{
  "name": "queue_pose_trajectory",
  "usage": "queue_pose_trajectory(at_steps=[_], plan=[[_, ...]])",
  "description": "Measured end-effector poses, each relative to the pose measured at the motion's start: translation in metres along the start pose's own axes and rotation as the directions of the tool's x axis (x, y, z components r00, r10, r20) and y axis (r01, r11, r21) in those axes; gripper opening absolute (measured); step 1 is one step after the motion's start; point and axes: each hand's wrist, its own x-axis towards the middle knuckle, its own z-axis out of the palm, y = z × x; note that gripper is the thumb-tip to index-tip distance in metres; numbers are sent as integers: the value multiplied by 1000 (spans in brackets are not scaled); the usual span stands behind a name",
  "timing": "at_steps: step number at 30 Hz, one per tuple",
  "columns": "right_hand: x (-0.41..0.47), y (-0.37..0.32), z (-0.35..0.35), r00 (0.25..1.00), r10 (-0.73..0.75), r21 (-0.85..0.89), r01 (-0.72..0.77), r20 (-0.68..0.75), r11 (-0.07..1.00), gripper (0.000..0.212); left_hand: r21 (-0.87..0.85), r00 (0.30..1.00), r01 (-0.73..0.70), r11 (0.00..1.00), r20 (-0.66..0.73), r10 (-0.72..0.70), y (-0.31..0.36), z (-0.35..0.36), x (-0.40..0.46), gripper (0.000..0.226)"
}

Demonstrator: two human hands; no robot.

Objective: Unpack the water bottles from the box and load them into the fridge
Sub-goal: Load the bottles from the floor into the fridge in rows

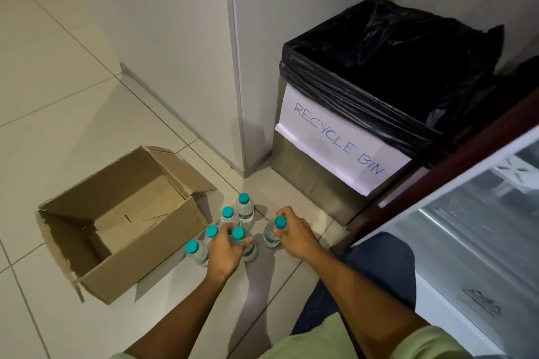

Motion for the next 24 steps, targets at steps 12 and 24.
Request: queue_pose_trajectory(at_steps=[12,24], plan=[[-70,-12,-66,976,-158,89,173,-150,981,23,-173,973,-229,958,-30,227,90,-29,-56,32],[-167,-40,-133,871,-273,316,415,-408,853,27,-152,864,-497,854,9,504,197,-52,-125,30]])
